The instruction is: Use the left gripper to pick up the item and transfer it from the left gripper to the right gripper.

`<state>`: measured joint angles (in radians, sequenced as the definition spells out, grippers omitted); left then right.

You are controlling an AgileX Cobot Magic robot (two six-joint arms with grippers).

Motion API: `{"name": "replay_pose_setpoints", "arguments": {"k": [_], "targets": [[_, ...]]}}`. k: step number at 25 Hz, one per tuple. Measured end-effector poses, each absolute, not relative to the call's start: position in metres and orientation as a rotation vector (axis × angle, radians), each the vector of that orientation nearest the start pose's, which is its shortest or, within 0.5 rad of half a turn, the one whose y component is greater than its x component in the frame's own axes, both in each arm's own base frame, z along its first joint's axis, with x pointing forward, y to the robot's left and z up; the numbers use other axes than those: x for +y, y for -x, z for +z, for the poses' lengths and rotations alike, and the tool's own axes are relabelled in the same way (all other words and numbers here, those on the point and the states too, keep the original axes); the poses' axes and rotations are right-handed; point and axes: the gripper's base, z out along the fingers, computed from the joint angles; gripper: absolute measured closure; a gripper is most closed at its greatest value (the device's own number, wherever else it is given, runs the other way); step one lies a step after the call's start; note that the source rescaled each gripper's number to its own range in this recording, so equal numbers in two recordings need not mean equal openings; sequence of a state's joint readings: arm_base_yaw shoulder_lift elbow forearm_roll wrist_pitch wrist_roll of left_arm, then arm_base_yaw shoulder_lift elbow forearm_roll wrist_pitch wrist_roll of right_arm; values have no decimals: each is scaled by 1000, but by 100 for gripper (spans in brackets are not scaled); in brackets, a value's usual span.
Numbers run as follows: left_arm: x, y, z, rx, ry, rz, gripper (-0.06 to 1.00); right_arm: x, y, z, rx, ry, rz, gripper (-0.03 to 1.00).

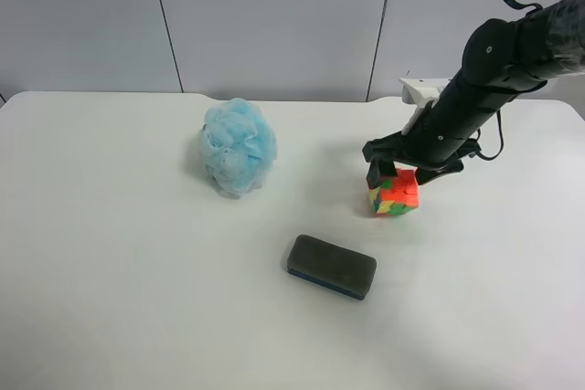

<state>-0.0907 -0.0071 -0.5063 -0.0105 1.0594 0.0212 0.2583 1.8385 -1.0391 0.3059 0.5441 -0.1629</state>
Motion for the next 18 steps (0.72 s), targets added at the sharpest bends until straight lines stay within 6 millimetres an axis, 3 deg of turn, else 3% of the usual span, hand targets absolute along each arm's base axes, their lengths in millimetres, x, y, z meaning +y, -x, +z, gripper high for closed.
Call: {"name": "replay_pose_setpoints", "arguments": {"k": [2,4,9,12,18], "targets": [[0,7,279,2027,-114,-56,-6,102,-331,153,2812,259,303,8],[0,7,279,2027,-114,-56,-6,102,-330,153,2813,257,305,1],[0,7,279,2027,-114,-56,-6,102,-329,154,2821,258,310,-3],[0,7,279,2025,-114,-56,-6,102,-324,164,2828,272,321,-3],[0,7,279,2025,-114,-56,-6,97,-303,214,2786,349,321,-3]]}}
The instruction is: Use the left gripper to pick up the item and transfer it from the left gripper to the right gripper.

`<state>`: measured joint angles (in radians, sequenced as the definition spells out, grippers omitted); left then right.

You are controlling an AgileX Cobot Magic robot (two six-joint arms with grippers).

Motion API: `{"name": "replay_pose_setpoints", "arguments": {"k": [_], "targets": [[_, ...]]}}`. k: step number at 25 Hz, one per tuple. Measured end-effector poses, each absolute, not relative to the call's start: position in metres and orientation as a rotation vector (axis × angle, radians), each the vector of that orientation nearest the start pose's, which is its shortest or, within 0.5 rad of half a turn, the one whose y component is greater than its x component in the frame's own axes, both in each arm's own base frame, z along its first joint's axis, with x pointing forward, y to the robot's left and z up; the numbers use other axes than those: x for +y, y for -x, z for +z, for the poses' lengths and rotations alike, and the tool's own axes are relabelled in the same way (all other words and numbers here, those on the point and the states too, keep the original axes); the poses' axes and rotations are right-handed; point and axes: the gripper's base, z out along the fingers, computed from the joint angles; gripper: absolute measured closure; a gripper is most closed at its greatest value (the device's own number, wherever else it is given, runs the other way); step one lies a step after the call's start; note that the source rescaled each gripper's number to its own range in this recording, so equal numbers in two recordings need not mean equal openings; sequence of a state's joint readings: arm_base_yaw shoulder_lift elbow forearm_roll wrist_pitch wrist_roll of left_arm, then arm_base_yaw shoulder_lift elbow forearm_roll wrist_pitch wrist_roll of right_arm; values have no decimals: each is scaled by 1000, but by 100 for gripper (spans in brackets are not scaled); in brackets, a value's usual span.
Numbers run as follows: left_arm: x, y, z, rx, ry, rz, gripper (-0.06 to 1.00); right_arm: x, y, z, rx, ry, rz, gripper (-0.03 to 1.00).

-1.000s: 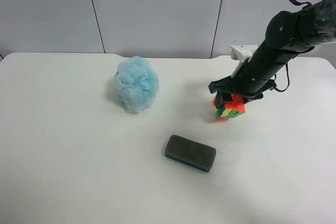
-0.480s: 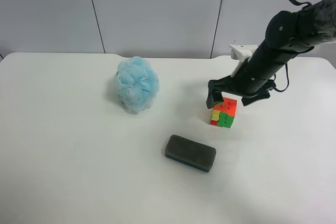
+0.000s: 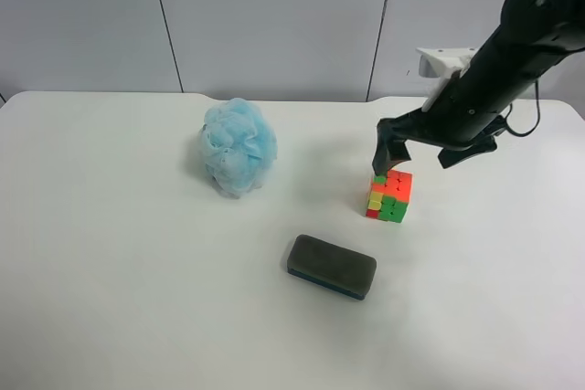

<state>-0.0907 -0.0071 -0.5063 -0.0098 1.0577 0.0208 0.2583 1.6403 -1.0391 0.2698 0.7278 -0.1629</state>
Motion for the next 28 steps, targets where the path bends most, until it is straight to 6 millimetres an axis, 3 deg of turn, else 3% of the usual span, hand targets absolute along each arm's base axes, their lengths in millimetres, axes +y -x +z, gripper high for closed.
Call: {"name": "replay_pose_setpoints", "arguments": {"k": [7,14,18,23,25,28], "targets": [[0,7,279,2025,-114,-56,-6,85,-254,286,2698,432,324,-3],[0,7,279,2025,-114,-57,-6,63,-197,338,2600,518,212,-3],[0,7,279,2025,-114,-57,-6,54,-164,354,2597,542,191,-3],[0,7,279,2025,-114,-57,-6,43,-124,374,2459,518,196,-3],[0,7,279,2025,-114,-57,-6,38,-103,372,2414,511,197,-3],[0,7,279,2025,-114,-57,-6,30,-73,352,2391,496,201,-3]]}}
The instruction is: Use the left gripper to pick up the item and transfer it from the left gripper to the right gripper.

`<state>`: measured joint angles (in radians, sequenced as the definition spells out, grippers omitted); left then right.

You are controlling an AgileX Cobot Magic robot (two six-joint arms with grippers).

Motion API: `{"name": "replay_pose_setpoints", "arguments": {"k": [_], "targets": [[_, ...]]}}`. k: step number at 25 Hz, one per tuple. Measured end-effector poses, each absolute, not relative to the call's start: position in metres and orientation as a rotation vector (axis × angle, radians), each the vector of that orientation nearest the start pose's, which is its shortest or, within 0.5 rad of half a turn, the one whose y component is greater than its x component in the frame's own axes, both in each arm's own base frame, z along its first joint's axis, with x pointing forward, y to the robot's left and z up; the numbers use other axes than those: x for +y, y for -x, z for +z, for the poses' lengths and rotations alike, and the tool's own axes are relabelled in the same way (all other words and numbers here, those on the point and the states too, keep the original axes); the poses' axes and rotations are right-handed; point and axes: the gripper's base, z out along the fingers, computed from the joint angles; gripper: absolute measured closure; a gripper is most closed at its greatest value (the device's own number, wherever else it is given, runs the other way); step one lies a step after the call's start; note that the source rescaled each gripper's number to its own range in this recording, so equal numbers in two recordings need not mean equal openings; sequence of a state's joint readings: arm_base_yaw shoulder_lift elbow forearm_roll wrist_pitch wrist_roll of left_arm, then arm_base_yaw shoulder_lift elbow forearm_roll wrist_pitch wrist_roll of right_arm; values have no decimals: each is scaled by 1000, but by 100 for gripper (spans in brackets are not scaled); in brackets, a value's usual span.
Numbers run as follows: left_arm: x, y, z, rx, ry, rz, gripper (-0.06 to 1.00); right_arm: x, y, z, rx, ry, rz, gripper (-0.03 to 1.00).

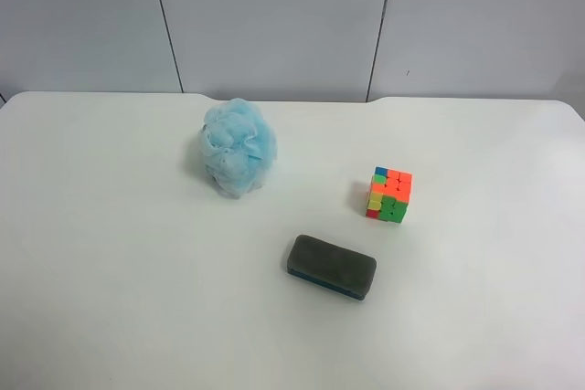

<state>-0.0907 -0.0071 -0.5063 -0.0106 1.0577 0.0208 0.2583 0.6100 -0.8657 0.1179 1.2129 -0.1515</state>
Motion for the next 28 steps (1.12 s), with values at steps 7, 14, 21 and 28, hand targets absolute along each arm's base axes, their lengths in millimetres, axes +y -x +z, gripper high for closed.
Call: {"name": "replay_pose_setpoints", "arguments": {"k": [7,14,21,28], "targets": [[0,7,279,2025,-114,-57,-6,15,-17,297,2274,454,214,-3],[0,7,279,2025,-114,-57,-6,6,13,280,2066,387,229,-3],[0,7,279,2025,-114,-57,-6,7,8,276,2029,373,233,-3],[0,7,279,2025,-114,-57,-6,7,8,276,2029,373,233,-3]]}}
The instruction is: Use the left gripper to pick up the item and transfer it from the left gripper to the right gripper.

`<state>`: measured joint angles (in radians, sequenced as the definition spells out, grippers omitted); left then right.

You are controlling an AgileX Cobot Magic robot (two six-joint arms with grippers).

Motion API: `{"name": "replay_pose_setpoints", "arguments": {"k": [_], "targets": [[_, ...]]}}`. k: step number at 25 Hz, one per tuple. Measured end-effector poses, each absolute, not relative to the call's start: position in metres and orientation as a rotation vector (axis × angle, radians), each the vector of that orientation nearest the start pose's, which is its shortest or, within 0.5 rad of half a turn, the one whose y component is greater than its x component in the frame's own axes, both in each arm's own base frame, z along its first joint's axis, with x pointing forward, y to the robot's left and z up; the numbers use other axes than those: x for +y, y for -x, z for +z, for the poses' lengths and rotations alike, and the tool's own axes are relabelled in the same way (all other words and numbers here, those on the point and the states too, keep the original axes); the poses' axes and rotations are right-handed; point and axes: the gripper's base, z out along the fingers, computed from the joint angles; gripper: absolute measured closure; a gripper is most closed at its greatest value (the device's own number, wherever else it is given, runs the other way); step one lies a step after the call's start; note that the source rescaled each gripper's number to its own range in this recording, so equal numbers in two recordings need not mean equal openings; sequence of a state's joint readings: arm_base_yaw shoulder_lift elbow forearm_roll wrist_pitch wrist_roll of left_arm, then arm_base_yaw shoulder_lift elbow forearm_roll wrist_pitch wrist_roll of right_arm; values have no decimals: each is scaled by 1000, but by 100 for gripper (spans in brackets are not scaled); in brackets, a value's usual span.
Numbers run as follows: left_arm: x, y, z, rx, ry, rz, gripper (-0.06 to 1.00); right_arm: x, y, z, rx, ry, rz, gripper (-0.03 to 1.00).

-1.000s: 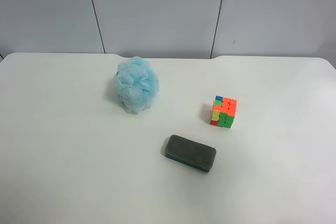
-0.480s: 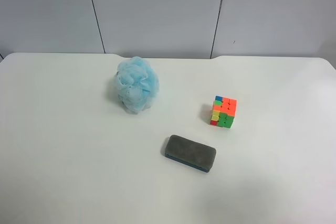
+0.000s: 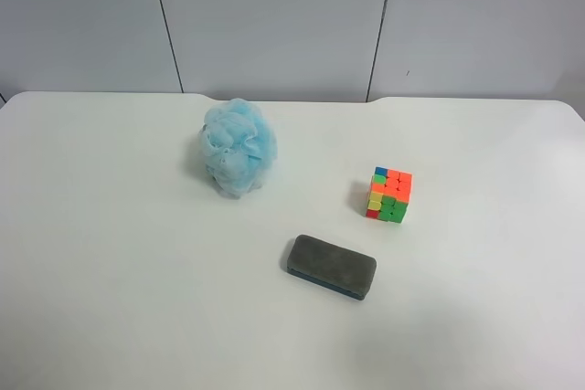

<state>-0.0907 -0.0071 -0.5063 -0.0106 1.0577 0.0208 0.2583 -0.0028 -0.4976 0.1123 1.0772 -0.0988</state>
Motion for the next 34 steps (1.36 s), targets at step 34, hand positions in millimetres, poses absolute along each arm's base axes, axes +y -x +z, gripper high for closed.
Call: {"name": "replay_pose_setpoints", "arguments": {"k": [34], "targets": [[0,7,279,2025,-114,-57,-6,9,6,275,2055,123,83,-3]]}}
